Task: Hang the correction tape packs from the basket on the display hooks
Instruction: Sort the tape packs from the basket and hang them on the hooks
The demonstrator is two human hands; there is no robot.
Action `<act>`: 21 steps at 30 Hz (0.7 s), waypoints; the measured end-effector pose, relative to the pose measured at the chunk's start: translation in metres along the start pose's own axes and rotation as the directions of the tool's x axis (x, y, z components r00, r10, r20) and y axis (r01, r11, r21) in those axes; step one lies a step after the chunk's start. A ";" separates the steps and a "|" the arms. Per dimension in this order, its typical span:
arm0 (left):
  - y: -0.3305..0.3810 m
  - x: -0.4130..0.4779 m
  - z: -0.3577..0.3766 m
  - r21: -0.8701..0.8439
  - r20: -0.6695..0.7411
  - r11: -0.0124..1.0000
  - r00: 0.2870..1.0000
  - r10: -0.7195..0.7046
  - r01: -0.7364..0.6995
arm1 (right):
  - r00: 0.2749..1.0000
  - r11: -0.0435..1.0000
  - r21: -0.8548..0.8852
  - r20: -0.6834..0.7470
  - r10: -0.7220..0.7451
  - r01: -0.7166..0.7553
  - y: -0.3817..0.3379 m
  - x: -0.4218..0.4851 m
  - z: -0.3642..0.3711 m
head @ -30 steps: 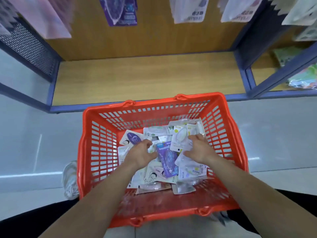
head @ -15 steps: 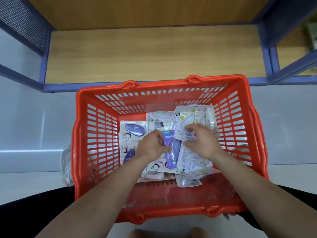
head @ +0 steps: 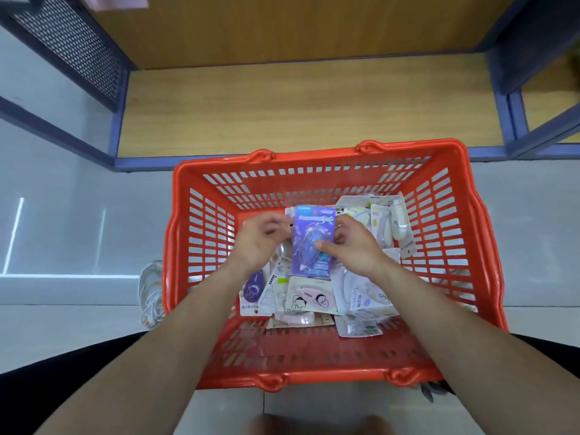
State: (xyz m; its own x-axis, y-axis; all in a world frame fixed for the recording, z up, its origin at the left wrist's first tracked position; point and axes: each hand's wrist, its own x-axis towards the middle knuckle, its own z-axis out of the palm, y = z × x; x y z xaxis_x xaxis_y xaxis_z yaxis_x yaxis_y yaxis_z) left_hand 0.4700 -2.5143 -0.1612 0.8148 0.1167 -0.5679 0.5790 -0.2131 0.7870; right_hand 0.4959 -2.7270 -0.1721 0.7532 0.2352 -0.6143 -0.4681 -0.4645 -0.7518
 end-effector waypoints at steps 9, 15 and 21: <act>-0.042 0.019 -0.012 0.547 -0.080 0.830 0.994 -0.081 0.111 | 0.990 0.972 0.230 -0.123 0.068 -0.038 0.006 0.000 -0.035; -0.042 0.023 -0.011 0.721 -0.096 0.679 0.991 -0.098 0.137 | 0.993 0.966 0.255 -0.098 0.073 -0.046 0.007 0.003 -0.038; -0.035 0.011 -0.007 0.549 -0.056 0.813 0.979 -0.194 0.193 | 0.998 0.965 0.262 -0.065 0.023 -0.005 0.005 0.003 -0.039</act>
State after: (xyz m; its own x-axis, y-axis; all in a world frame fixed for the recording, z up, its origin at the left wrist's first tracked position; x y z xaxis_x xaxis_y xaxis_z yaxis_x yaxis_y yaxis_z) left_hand 0.4591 -2.4990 -0.1938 0.6872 0.2103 -0.6954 0.6121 -0.6831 0.3983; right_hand 0.5137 -2.7622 -0.1686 0.7708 0.1686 -0.6143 -0.5765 -0.2255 -0.7853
